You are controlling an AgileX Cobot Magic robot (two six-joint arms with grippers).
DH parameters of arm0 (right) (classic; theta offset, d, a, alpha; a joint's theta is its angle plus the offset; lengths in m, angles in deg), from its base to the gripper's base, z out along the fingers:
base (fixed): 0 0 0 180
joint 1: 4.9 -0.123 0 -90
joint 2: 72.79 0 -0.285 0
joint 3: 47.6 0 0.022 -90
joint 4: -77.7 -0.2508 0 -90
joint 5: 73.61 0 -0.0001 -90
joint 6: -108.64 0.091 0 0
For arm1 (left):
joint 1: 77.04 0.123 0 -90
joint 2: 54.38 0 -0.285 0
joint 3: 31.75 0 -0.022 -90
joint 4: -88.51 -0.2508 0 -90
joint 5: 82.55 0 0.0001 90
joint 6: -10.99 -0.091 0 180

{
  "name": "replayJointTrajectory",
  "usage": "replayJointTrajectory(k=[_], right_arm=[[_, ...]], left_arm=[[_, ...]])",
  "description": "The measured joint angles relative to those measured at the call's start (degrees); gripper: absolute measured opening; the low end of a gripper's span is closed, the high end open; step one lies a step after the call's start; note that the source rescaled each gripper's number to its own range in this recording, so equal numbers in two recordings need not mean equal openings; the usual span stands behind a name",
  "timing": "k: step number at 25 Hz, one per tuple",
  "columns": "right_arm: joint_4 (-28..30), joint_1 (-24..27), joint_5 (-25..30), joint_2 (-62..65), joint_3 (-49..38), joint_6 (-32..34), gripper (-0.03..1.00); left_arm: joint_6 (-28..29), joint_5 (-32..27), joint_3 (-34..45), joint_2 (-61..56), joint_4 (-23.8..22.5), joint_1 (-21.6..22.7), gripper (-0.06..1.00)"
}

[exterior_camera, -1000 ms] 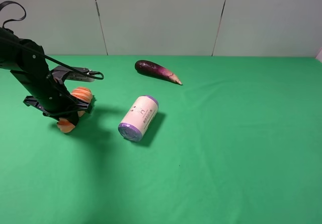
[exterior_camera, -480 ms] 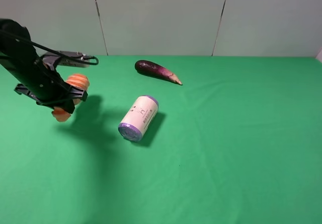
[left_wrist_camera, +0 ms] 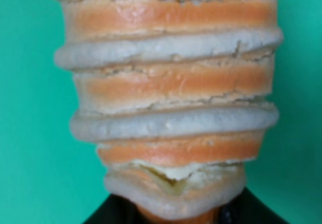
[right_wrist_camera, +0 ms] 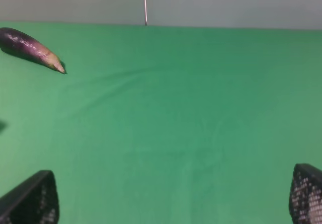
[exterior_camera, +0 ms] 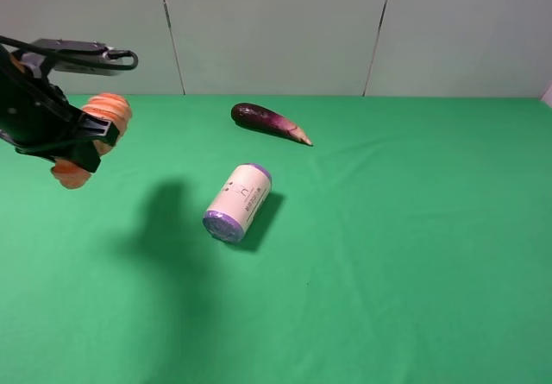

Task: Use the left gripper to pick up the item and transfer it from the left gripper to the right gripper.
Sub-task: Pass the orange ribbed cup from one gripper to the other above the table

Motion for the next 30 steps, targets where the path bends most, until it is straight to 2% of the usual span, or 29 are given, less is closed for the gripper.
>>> replayJointTrajectory(k=[6, 12, 18, 23, 26, 30], right_arm=[[0.0, 0.0, 0.0, 0.0, 0.0, 0.2, 1.00], [-0.7, 0.0, 0.0, 0.0, 0.0, 0.2, 1.00], [-2.2, 0.0, -0.1, -0.5, 0.0, 2.6, 1.00], [-2.9, 0.0, -0.4, -9.6, 2.6, 5.1, 1.00], [-4.3, 0.0, -2.4, -15.9, 4.2, 5.1, 1.00], [-8.8, 0.0, -6.6, -24.2, 4.8, 2.0, 1.00]], left_arm=[[-4.0, -7.3, -1.3, -5.7, -0.1, 0.0, 0.03], [-6.8, -14.2, -6.9, -6.5, -0.1, -0.9, 0.03], [-9.6, -14.7, -9.4, -6.5, -0.1, -5.7, 0.03], [-10.3, -12.9, -9.4, -6.3, -0.1, -10.8, 0.03], [-10.5, -12.4, -9.8, -4.9, -0.1, -13.7, 0.03], [-10.5, -12.1, -11.6, -0.8, -0.1, -17.1, 0.03]])
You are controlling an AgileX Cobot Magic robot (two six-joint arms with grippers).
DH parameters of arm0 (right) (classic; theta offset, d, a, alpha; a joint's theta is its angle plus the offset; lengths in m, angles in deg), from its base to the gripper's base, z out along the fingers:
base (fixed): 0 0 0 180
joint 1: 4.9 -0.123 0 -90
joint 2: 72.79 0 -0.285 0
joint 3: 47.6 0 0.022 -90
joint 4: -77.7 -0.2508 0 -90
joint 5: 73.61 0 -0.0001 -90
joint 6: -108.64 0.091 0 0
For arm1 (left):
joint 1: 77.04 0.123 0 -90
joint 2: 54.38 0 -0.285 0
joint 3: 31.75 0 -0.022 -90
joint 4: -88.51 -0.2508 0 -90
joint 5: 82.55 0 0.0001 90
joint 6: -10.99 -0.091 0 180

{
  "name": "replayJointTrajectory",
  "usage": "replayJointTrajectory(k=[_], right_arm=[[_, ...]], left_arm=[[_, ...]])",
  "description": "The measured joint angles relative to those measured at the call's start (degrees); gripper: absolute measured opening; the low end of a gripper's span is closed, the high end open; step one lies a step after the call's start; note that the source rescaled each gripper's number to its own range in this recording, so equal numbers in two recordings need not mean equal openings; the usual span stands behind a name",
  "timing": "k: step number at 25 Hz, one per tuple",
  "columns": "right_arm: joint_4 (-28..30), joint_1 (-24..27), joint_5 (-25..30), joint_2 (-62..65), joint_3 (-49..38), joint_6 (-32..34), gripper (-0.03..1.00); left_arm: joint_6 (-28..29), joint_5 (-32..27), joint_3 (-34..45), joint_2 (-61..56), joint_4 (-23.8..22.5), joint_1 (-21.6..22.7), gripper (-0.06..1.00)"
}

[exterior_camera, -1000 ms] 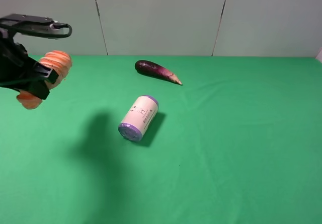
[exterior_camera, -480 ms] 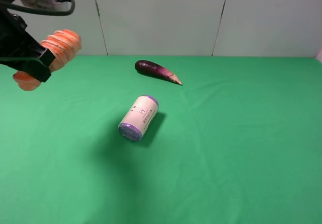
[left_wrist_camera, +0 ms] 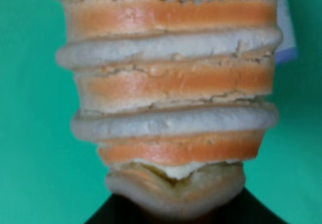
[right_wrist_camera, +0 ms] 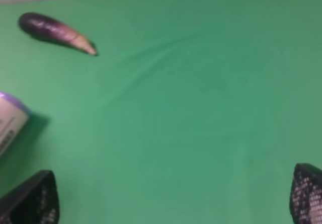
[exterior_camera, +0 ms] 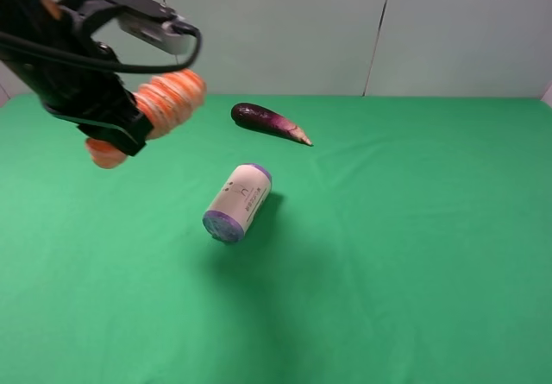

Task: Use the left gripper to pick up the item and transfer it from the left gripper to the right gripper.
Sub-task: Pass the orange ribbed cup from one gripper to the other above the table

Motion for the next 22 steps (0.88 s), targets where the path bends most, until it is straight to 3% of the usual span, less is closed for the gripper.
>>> replayJointTrajectory(k=[10, 15, 22], right_arm=[[-19.0, 0.0, -6.6, -14.6, 0.0, -14.9, 1.00], [-28.6, 0.0, -8.1, -20.6, 0.0, -22.6, 1.00], [-44.5, 0.0, -8.3, -28.4, 0.0, -36.3, 1.00]], left_arm=[[-1.3, 1.1, -12.7, 13.2, -0.1, -7.7, 0.02], [-5.5, 1.4, -17.4, 16.8, -0.1, -12.1, 0.02], [-12.4, 1.6, -17.7, 17.0, 0.0, -17.3, 0.02]])
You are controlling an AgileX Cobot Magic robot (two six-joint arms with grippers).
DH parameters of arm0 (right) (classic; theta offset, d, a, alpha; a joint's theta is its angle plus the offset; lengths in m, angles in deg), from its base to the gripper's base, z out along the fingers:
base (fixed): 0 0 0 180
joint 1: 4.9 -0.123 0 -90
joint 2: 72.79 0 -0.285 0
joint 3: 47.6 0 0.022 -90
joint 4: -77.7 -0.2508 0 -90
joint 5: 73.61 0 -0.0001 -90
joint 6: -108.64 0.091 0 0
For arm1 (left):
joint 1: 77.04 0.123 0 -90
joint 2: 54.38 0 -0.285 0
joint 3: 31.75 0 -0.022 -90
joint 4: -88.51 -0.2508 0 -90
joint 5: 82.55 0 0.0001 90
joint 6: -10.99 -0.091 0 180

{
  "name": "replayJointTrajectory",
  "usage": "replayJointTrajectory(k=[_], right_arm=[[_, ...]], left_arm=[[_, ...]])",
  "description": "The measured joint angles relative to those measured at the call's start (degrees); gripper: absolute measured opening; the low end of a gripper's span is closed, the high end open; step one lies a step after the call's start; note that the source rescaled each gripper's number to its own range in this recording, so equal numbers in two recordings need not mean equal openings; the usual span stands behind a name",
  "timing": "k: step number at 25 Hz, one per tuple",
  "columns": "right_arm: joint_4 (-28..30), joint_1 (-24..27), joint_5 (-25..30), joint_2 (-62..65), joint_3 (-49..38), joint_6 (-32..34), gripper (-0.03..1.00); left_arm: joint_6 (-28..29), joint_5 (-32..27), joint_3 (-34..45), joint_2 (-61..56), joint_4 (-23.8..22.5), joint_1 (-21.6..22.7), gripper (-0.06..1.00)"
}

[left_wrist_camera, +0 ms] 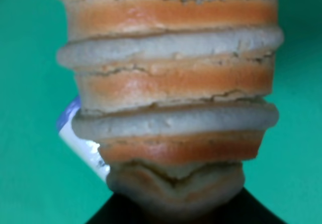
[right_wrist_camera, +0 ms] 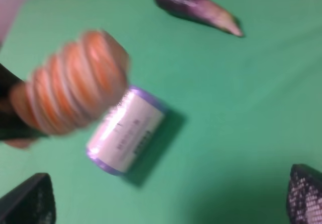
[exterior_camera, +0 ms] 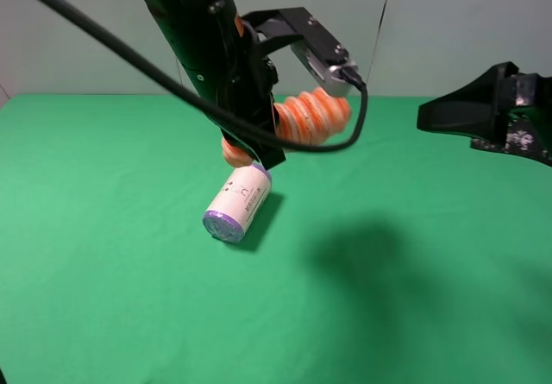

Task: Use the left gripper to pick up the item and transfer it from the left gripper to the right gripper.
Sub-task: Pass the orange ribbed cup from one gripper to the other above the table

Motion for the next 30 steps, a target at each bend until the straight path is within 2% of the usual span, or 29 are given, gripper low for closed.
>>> replayJointTrajectory(k=[4, 9, 22, 30], right_arm=[[-7.8, 0.0, 1.5, -3.1, 0.0, -7.1, 1.00], [-13.4, 0.0, 4.3, -5.7, 0.0, -12.4, 1.00], [-14.4, 0.0, 5.2, -6.6, 0.0, -15.0, 1.00], [-14.4, 0.0, 5.2, -6.6, 0.0, -15.2, 1.00]], left_arm=[[-2.3, -0.2, 0.0, 0.0, 0.0, -2.1, 0.02], [-5.3, -0.2, 0.0, 0.0, 0.0, -4.0, 0.02], [-5.9, 6.9, 0.0, 0.0, 0.0, -9.0, 0.02], [-5.9, 10.4, 0.0, 0.0, 0.3, -10.1, 0.01]])
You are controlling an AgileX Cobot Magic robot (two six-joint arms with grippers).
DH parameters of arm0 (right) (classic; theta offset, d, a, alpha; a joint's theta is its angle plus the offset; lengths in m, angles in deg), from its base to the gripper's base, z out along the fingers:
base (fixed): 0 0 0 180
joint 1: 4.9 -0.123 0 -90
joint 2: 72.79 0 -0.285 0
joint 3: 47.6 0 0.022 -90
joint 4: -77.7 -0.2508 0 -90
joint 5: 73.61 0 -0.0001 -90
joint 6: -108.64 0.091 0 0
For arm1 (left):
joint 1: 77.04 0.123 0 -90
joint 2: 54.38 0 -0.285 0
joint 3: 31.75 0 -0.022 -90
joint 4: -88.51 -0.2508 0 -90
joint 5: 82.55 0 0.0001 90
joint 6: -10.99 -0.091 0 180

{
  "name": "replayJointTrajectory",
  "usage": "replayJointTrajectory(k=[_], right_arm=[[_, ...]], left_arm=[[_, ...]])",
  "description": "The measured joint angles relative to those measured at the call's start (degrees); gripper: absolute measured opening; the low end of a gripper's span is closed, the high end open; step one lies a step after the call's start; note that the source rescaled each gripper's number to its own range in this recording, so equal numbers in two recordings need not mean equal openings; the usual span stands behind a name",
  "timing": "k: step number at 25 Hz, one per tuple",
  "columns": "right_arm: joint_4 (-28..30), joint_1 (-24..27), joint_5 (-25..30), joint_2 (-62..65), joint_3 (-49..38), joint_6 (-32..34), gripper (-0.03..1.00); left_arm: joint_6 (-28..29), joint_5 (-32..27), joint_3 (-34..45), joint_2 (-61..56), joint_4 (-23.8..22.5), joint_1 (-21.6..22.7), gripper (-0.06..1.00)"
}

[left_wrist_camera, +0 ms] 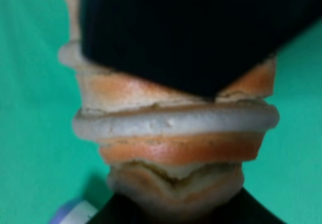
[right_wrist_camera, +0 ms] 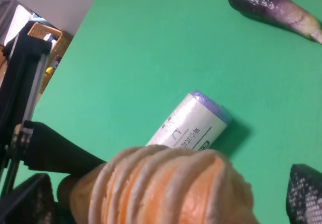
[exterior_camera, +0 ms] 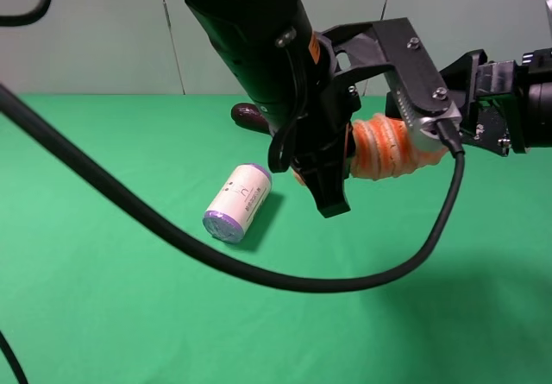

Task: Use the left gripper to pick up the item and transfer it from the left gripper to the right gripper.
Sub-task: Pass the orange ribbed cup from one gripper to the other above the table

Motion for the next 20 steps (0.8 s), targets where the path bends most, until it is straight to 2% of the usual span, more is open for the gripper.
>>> replayJointTrajectory(k=[8, 10, 12, 15, 19, 20], right_arm=[[0.0, 0.0, 1.1, 0.0, 0.0, 0.0, 1.00], [0.0, 0.0, 1.2, 0.0, 0.0, -0.1, 0.95], [0.0, 0.0, 1.2, 0.0, 0.0, -0.5, 0.82], [0.0, 0.0, 1.0, 0.0, 0.0, -0.5, 0.55], [0.0, 0.0, 0.8, 0.0, 0.0, -0.7, 0.10], [0.0, 0.0, 0.9, 0.0, 0.0, -0.7, 0.05]], left_arm=[[0.0, 1.5, 0.0, 0.0, 0.6, 0.0, 0.00], [0.0, 1.5, 0.0, 0.0, 0.6, 0.0, 0.00], [0.0, 1.5, 0.0, 0.0, 0.6, 0.0, 0.00], [0.0, 1.5, 0.0, 0.0, 0.6, 0.0, 0.00], [0.0, 1.2, 0.0, 0.0, 0.6, 0.0, 0.00], [0.0, 1.2, 0.0, 0.0, 0.6, 0.0, 0.00]])
